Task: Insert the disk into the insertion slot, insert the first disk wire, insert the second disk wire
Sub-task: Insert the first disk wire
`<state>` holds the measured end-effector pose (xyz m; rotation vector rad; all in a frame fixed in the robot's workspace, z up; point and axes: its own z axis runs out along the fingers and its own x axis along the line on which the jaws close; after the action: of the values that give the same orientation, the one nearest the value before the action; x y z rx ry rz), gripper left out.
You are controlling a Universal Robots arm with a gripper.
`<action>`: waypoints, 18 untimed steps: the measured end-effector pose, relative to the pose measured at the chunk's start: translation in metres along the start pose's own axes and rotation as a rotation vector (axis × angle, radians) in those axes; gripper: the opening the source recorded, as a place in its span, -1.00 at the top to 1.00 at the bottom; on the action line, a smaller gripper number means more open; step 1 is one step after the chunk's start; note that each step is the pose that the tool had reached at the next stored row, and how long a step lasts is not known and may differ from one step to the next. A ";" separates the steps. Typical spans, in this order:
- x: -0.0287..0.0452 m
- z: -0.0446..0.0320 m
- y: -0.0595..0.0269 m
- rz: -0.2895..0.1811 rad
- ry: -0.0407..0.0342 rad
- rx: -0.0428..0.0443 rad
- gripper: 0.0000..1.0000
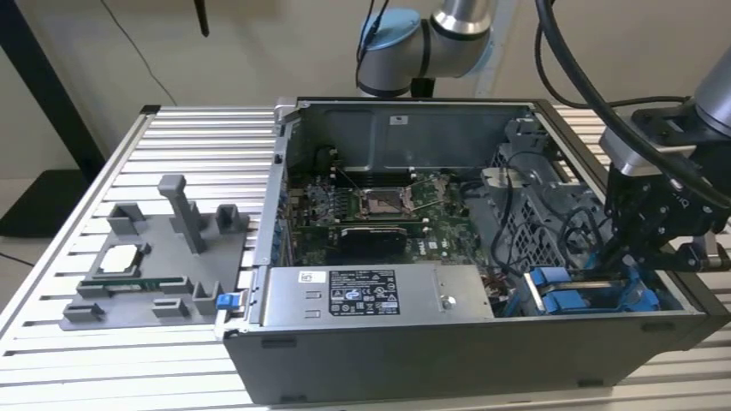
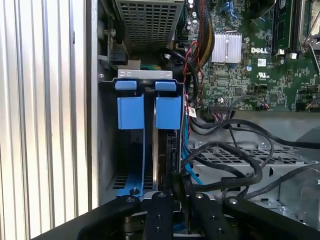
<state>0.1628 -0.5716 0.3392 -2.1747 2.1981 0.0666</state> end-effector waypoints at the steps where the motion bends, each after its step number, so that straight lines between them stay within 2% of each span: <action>1: 0.0000 0.0008 -0.0003 0.000 -0.0001 0.0001 1.00; 5: 0.0005 0.0069 -0.0005 0.000 0.0017 0.0002 1.00; 7: 0.0005 0.0085 -0.0006 0.000 -0.0008 0.0002 1.00; 8: 0.0005 0.0087 -0.0005 0.000 -0.0010 -0.0001 -1.00; 10: 0.0004 0.0053 -0.0005 0.000 -0.0017 -0.0016 -1.00; 16: -0.0013 -0.0205 0.0000 0.000 -0.0004 -0.0023 -1.00; 18: -0.0015 -0.0239 0.0000 0.000 -0.0002 -0.0023 -1.00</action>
<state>0.1626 -0.5717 0.3631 -2.1758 2.1989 0.0693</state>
